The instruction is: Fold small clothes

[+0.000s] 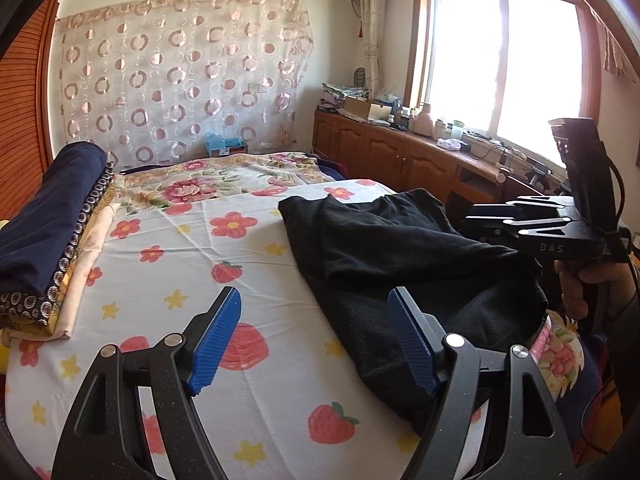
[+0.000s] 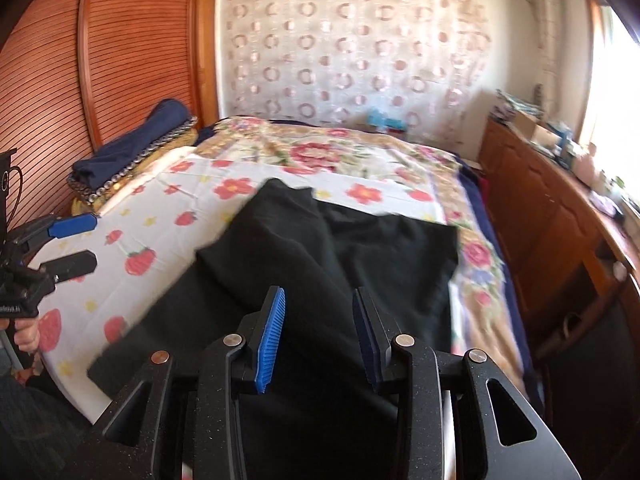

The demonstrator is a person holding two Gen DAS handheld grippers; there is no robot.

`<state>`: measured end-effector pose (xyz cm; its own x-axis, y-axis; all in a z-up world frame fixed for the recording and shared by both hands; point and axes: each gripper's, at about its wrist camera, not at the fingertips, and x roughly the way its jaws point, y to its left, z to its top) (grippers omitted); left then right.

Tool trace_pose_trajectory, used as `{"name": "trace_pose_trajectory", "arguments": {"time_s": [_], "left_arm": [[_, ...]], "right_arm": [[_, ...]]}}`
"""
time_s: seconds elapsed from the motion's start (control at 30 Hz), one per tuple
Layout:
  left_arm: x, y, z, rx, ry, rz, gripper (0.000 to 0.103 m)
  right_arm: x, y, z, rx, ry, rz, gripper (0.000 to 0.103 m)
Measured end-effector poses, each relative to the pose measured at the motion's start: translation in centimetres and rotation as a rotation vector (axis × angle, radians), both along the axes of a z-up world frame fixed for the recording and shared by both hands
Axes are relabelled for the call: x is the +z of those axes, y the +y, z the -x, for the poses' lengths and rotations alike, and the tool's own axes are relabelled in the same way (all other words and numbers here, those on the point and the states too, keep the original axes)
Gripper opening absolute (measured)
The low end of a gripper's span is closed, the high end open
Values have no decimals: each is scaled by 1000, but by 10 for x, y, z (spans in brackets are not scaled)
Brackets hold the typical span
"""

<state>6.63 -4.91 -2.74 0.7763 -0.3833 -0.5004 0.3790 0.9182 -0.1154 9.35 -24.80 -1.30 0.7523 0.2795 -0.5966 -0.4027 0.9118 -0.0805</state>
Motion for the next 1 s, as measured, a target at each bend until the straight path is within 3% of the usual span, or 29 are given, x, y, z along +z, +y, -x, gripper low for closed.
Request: {"name": "trace_pose_trajectory", "arguments": {"time_s": [0.33, 0.43, 0.5, 0.77, 0.83, 0.87, 0.97, 1.0], "left_arm": [[-4, 22, -5, 53, 9, 22, 77], [-6, 25, -5, 62, 11, 26, 77], [-7, 27, -5, 65, 14, 29, 77], [-11, 28, -4, 59, 23, 28, 77], [-11, 28, -4, 56, 23, 25, 77], [-11, 28, -4, 57, 23, 24, 77], [-11, 27, -4, 55, 25, 25, 77], [-12, 27, -4, 53, 26, 24, 77]], "right_arm": [[-19, 53, -58, 161, 93, 68, 37], [-25, 63, -78, 181, 122, 92, 56], [-29, 71, -85, 207, 140, 90, 60], [-45, 93, -100, 225, 186, 202, 62], [-49, 92, -107, 220, 209, 188, 62], [-49, 90, -110, 222, 220, 173, 58], [-43, 79, -115, 211, 222, 141, 12], [-40, 78, -115, 209, 219, 126, 11]]}}
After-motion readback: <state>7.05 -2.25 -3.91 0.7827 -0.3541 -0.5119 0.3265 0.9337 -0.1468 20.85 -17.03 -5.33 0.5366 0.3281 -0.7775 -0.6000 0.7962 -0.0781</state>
